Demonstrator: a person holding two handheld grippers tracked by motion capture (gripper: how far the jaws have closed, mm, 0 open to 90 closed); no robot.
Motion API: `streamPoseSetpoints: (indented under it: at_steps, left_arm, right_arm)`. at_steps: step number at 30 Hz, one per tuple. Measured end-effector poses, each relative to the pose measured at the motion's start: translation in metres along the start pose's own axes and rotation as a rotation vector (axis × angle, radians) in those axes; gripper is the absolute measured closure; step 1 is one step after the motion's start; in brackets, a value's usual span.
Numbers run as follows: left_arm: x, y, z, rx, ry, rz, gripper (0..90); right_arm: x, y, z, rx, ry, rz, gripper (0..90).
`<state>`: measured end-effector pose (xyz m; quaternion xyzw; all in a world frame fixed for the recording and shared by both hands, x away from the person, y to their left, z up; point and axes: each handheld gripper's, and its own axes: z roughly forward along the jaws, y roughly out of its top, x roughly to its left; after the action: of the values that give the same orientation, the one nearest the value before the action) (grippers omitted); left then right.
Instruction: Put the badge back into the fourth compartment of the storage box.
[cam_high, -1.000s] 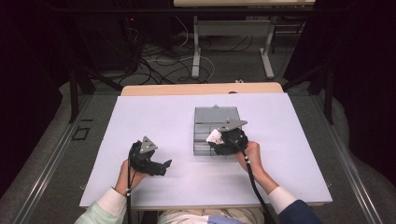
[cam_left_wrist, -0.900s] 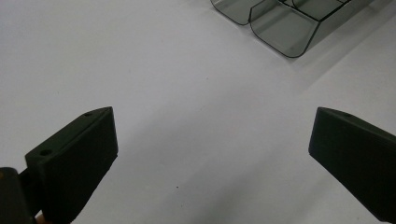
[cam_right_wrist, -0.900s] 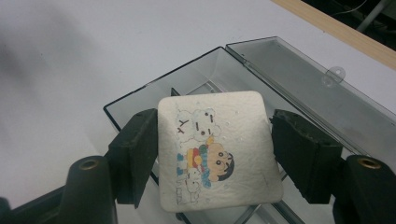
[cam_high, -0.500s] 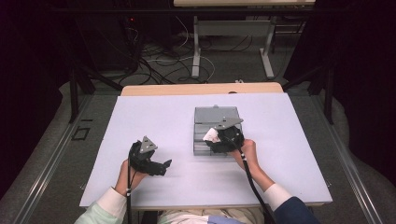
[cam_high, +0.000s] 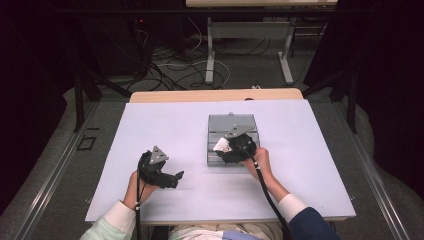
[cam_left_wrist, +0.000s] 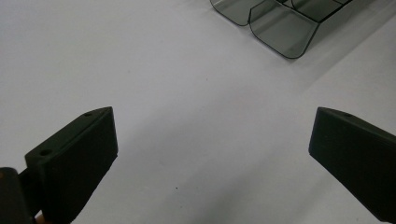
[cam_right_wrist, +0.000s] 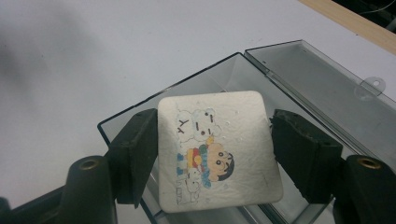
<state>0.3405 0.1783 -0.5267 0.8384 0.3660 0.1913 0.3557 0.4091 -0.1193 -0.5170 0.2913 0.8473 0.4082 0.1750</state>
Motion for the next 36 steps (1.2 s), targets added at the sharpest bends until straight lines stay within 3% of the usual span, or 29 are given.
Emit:
streamPoseSetpoints:
  at_steps: [1, 9, 12, 22, 32, 36]
  left_arm:
    - [0.000, 0.000, 0.000, 0.000, 0.000, 0.000, 1.1]
    - [0.000, 0.000, 0.000, 0.003, -0.001, -0.001, 1.1]
    - [0.000, 0.000, 0.000, 0.003, 0.000, -0.002, 1.1]
    - [0.000, 0.000, -0.001, 0.003, -0.001, 0.001, 1.1]
    - [0.000, 0.000, -0.001, 0.002, 0.001, 0.002, 1.1]
    - [0.001, 0.001, -0.003, 0.012, -0.005, -0.001, 1.2]
  right_arm:
    - [-0.001, 0.001, 0.000, 0.025, 0.011, -0.015, 32.7]
    - [-0.001, 0.000, 0.007, 0.013, 0.038, -0.006, 32.7]
    - [0.000, 0.002, 0.008, 0.037, 0.055, -0.021, 32.7]
    - [0.001, 0.001, 0.013, 0.037, 0.064, -0.043, 32.7]
    - [0.001, 0.001, 0.016, 0.057, 0.070, -0.029, 32.5]
    - [0.001, 0.000, 0.018, 0.074, 0.106, -0.032, 29.5]
